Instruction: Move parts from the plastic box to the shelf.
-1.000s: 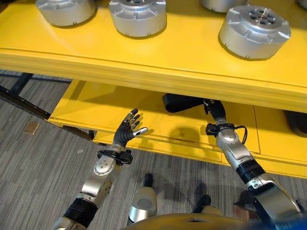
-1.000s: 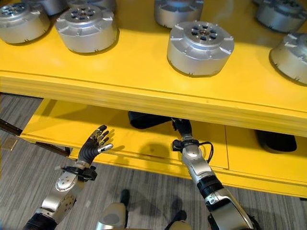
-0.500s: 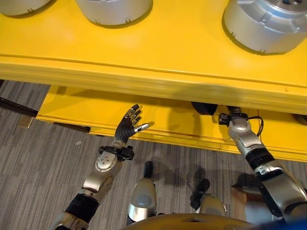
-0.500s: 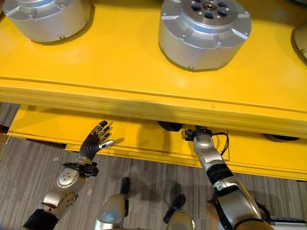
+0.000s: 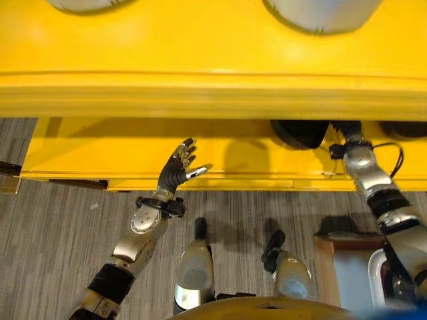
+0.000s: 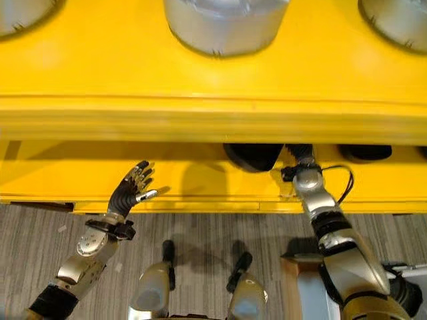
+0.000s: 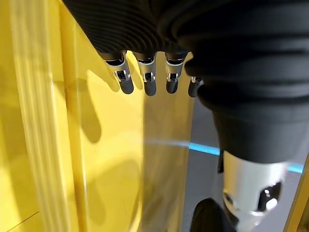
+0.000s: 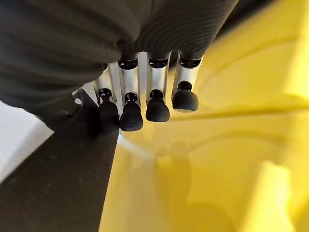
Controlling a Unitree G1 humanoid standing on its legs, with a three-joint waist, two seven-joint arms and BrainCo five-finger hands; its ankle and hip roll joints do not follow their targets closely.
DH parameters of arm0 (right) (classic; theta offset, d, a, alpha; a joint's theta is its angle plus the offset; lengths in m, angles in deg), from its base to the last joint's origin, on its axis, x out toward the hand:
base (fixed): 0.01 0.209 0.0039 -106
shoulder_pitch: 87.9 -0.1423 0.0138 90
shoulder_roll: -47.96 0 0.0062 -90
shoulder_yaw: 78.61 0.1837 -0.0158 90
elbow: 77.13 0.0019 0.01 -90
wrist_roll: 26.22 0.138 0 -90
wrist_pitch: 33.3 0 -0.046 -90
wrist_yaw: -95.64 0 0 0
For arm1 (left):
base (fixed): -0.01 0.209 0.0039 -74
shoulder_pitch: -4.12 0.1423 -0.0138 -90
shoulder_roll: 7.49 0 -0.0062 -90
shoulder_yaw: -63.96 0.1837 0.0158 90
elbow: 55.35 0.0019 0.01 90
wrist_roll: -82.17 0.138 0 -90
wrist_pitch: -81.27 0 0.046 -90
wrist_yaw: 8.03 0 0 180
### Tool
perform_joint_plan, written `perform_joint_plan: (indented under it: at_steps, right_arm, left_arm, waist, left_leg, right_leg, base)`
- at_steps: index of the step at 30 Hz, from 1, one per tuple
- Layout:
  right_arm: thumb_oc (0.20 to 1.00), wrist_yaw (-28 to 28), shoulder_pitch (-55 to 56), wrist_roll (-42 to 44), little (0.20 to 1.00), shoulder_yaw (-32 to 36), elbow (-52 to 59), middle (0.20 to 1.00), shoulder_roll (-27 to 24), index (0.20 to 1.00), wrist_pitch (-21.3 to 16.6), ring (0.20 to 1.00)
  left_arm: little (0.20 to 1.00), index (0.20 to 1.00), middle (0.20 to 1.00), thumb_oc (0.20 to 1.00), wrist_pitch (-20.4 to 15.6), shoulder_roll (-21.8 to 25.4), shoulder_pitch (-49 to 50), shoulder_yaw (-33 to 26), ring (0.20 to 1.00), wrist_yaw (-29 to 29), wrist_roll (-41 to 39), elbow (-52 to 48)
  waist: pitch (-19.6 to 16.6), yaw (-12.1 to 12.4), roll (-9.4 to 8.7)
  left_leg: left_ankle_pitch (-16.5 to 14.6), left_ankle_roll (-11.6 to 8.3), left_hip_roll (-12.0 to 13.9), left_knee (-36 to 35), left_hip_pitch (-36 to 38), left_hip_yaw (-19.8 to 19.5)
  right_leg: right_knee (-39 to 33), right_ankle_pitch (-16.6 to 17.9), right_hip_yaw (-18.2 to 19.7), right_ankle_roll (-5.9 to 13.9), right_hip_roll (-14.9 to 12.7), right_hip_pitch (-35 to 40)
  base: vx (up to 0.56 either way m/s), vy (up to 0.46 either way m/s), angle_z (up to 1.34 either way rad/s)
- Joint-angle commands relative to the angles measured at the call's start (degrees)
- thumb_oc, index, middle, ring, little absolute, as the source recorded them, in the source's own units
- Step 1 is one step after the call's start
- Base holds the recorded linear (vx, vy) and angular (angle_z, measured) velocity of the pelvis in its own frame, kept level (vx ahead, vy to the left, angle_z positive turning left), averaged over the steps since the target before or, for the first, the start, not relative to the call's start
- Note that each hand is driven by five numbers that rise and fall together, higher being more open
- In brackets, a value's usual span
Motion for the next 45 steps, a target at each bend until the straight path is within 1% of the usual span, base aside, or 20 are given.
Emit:
perform_joint_plan:
  at_steps: [1, 2, 3, 4, 5, 7, 8, 9, 13, 17, 18, 21, 28, 34, 38, 39, 45]
  right_arm:
    - [0.2, -0.81, -5.57, -1.56, 0.2, -0.97, 0.73, 0.2, -2.46, 0.2, -2.61, 0.2]
    - [0.2, -0.88, -8.09, -1.73, 0.2, -1.8, -0.31, 0.2, -3.05, 0.2, -2.38, 0.2]
    - [0.2, -0.87, -8.18, -1.72, 0.2, -1.84, -0.36, 0.2, -3.05, 0.2, -2.4, 0.2]
    - [0.2, -0.96, -9.23, -1.76, 0.2, -2.24, -0.86, 0.2, -3.11, 0.2, -2.19, 0.2]
    - [0.2, -1.09, -12.02, -1.97, 0.2, -3.28, -1.71, 0.2, -3.47, 0.2, -2.02, 0.2]
    - [0.2, -1.44, -14.27, -2.49, 0.2, -4.2, -2.55, 0.2, -3.76, 0.2, -1.79, 0.2]
    - [0.2, -1.73, -16.6, -2.59, 0.2, -5.13, -3.42, 0.2, -4.0, 0.2, -1.72, 0.2]
    - [0.2, -1.72, -16.66, -2.57, 0.2, -5.17, -3.46, 0.2, -4.0, 0.2, -1.73, 0.2]
    - [0.2, -2.22, -21.13, -2.86, 0.2, -7.33, -5.61, 0.2, -4.88, 0.2, -1.48, 0.2]
    - [0.2, -2.35, -25.21, -3.75, 0.2, -10.13, -9.57, 0.2, -5.49, 0.2, -0.84, 0.2]
    - [0.2, -2.38, -25.81, -3.83, 0.2, -10.52, -10.64, 0.2, -5.59, 0.2, -0.69, 0.2]
    - [0.2, -2.26, -27.93, -3.43, 0.2, -11.72, -13.71, 0.2, -5.84, 0.2, -0.45, 0.2]
    - [0.2, -2.5, -31.49, -2.76, 0.2, -13.09, -19.87, 0.2, -5.85, 0.2, -0.08, 0.2]
    - [0.2, -2.6, -34.47, -3.44, 0.2, -14.98, -23.92, 0.2, -7.36, 0.2, 0.32, 0.2]
    - [0.2, -2.74, -35.79, -4.07, 0.2, -15.76, -24.86, 0.2, -8.44, 0.2, 0.37, 0.2]
    - [0.2, -3.01, -36.97, -4.28, 0.2, -16.32, -25.48, 0.2, -9.39, 0.2, 0.37, 0.2]
    - [0.2, -3.23, -39.17, -5.02, 0.2, -18.12, -25.43, 0.2, -10.61, 0.2, 0.26, 0.2]
  left_arm:
    - [1.0, 1.0, 1.0, 1.0, -3.82, 1.28, 2.94, -0.39, 1.0, -0.25, -0.75, -5.51]
    - [1.0, 1.0, 1.0, 1.0, -4.03, 1.41, 2.76, -0.51, 1.0, -0.51, -0.93, -6.0]
    - [1.0, 1.0, 1.0, 1.0, -4.03, 1.4, 2.73, -0.54, 1.0, -0.51, -0.93, -5.99]
    - [1.0, 1.0, 1.0, 1.0, -4.03, 1.4, 2.63, -0.5, 1.0, -0.66, -0.98, -6.08]
    - [1.0, 1.0, 1.0, 1.0, -4.13, 1.33, 2.23, -0.54, 1.0, -1.06, -1.03, -6.16]
    - [1.0, 1.0, 1.0, 1.0, -4.11, 1.35, 2.11, -0.55, 1.0, -1.4, -1.03, -6.5]
    - [1.0, 1.0, 1.0, 1.0, -4.12, 1.47, 1.64, -0.08, 1.0, -1.66, -0.99, -6.61]
    - [1.0, 1.0, 1.0, 1.0, -4.12, 1.45, 1.62, -0.1, 1.0, -1.66, -0.99, -6.6]
    - [1.0, 1.0, 1.0, 1.0, -3.9, 1.75, 1.05, 0.55, 1.0, -2.09, -1.17, -6.72]
    - [1.0, 1.0, 1.0, 1.0, -3.89, 2.14, 0.2, 1.39, 1.0, -2.27, -1.54, -6.56]
    - [1.0, 1.0, 1.0, 1.0, -3.93, 2.18, 0.12, 1.44, 1.0, -2.35, -1.6, -6.56]
    - [1.0, 1.0, 1.0, 1.0, -3.89, 2.37, -0.39, 1.8, 1.0, -2.59, -1.77, -6.46]
    - [1.0, 1.0, 1.0, 1.0, -4.03, 2.48, -1.58, 2.57, 1.0, -3.04, -1.74, -6.8]
    - [1.0, 1.0, 1.0, 1.0, -4.51, 2.32, -2.89, 3.19, 1.0, -3.44, -1.35, -7.0]
    - [1.0, 1.0, 1.0, 1.0, -4.76, 2.31, -3.16, 3.15, 1.0, -3.62, -1.26, -7.1]
    - [1.0, 1.0, 1.0, 1.0, -4.99, 2.37, -3.45, 3.15, 1.0, -3.92, -1.1, -7.46]
    - [1.0, 1.0, 1.0, 1.0, -5.36, 2.48, -3.92, 3.12, 1.0, -4.37, -1.0, -7.66]
  waist:
    - [-1.99, 0.2, -0.1]
    - [-1.6, 0.1, -0.19]
    - [-1.73, 0.04, -0.22]
    - [-1.47, 0.03, -0.21]
    - [-1.15, -0.18, -0.19]
    - [-0.67, -0.11, -0.1]
    - [-0.04, -0.15, 0.0]
    - [-0.1, -0.17, 0.01]
    - [0.51, -0.21, 0.2]
    - [0.92, 0.01, 0.34]
    - [0.98, 0.24, 0.42]
    - [1.36, 0.57, 0.67]
    - [1.73, 1.4, 1.19]
    - [1.86, 2.04, 1.78]
    - [1.88, 2.38, 2.08]
    - [1.87, 2.62, 2.4]
    - [1.89, 2.98, 2.61]
  left_leg:
    - [-2.06, -0.98, 2.25, 6.88, -3.1, -1.79]
    - [-3.37, -1.03, 2.71, 10.02, -4.7, -1.63]
    - [-3.2, -0.98, 2.66, 9.96, -4.94, -1.65]
    - [-4.07, -0.94, 2.87, 11.55, -5.48, -1.6]
    - [-5.28, -0.68, 3.19, 14.28, -7.43, -1.56]
    - [-6.69, -0.56, 3.55, 17.83, -9.72, -1.72]
    - [-7.66, -0.47, 3.69, 20.29, -11.52, -1.96]
    - [-7.72, -0.46, 3.69, 20.42, -11.69, -1.98]
    - [-9.04, -0.24, 3.7, 24.39, -15.58, -2.64]
    - [-9.78, 0.25, 3.25, 26.86, -18.66, -3.51]
    - [-11.06, -0.2, 3.24, 27.53, -18.59, -3.83]
    - [-11.21, 0.01, 2.87, 28.38, -20.03, -4.28]
    - [-10.97, 0.15, 2.12, 28.88, -22.81, -4.75]
    - [-10.5, 0.19, 1.4, 28.2, -24.13, -5.17]
    - [-10.3, 0.18, 1.06, 28.14, -24.83, -5.35]
    - [-10.28, 0.1, 0.89, 28.21, -25.39, -5.5]
    - [-10.17, 0.02, 0.56, 28.45, -26.42, -5.75]
  right_leg:
    - [5.35, -2.01, 3.12, 1.77, -0.48, 0.18]
    - [8.25, -2.99, 4.05, 1.89, -0.82, -1.85]
    - [8.17, -2.84, 4.04, 1.86, -0.84, -2.07]
    - [9.76, -3.41, 4.39, 1.83, -1.02, -2.87]
    - [12.46, -4.03, 5.26, 1.52, -1.37, -5.5]
    - [15.52, -5.31, 6.12, 1.2, -1.66, -7.81]
    - [18.16, -6.38, 6.57, 0.97, -2.11, -9.87]
    - [18.29, -6.43, 6.59, 0.97, -2.14, -10.03]
    - [22.48, -7.97, 7.26, 0.49, -2.78, -13.74]
    - [25.42, -9.08, 8.12, -0.05, -3.05, -16.98]
    - [26.37, -10.3, 8.18, 0.48, -3.16, -16.85]
    - [27.59, -10.85, 8.28, 0.27, -3.39, -18.28]
    - [28.43, -10.96, 8.02, 0.15, -3.92, -20.65]
    - [28.62, -11.01, 7.89, 0.4, -4.52, -21.87]
    - [28.89, -11.02, 7.69, 0.47, -4.79, -22.33]
    - [29.38, -11.27, 7.63, 0.49, -5.12, -22.85]
    - [30.19, -11.61, 7.44, 0.55, -5.55, -23.54]
  base:
    - [-0.12, 0.043, -0.17]
    - [-0.06, 0.017, -0.18]
    - [-0.08, 0.016, -0.2]
    - [-0.1, 0.013, -0.15]
    - [-0.11, 0.008, -0.11]
    - [-0.11, -0.003, -0.25]
    - [-0.08, -0.009, -0.19]
    - [-0.08, -0.013, -0.03]
    - [-0.05, -0.013, 0.03]
    - [-0.02, -0.014, 0.05]
    - [0.05, -0.024, 0.08]
    - [0.01, -0.025, 0.08]
    - [0.0, -0.018, 0.08]
    - [0.02, -0.01, 0.09]
    - [0.02, -0.008, 0.1]
    - [0.02, -0.005, 0.08]
    - [0.01, -0.005, 0.07]
